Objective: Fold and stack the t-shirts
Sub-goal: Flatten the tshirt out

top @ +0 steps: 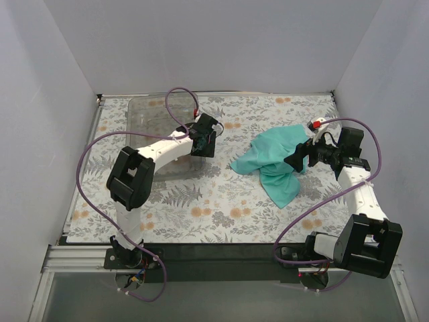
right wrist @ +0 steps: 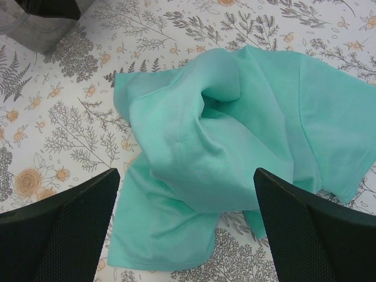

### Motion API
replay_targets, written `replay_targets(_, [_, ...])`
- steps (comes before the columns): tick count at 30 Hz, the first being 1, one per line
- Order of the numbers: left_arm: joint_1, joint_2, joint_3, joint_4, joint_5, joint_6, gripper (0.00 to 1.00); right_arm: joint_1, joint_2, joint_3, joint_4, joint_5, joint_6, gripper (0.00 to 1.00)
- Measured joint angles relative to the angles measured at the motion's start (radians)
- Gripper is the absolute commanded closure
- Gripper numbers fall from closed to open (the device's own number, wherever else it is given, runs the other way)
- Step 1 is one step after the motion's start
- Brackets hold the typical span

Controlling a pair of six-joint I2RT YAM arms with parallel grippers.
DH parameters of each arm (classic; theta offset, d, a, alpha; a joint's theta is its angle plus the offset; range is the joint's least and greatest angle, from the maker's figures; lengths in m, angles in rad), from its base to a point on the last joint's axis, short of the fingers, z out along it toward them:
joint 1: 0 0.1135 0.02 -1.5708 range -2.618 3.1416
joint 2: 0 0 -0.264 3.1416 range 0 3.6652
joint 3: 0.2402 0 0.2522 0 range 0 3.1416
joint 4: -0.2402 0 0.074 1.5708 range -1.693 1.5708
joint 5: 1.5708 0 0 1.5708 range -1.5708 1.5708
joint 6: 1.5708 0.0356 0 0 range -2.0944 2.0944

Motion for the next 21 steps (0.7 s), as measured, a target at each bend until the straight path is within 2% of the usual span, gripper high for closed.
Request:
replay_targets(1, [0.003,0.003,0.0,-0.003,-0.008,0.0,0.48,-0.001,0.0,0.0,0.0,-0.001,-0.001,0.14])
replay_targets(3, [0.009,0.004,0.0,-0.007,-0.021,-0.001,0.55,-0.003,0.0,0.0,0.0,-0.003,-0.003,0.14])
replay_targets(4, [0.013,0.004,-0.001,-0.003,-0.029,0.004,0.69,-0.005,0.0,0.0,0.0,-0.005,-0.004,0.14])
replay_targets(5, [0.014,0.004,-0.002,0.001,-0.038,0.01,0.76,-0.007,0.0,0.0,0.0,-0.005,-0.005,0.14])
replay_targets(8, [0.023,0.0,-0.028,0.019,-0.077,0.022,0.89,-0.016,0.0,0.0,-0.001,-0.006,-0.007,0.14])
replay_targets(21, [0.163,-0.048,-0.143,0.129,-0.203,0.174,0.93,-0.032,0.0,0.0,-0.004,-0.019,-0.01,0.14])
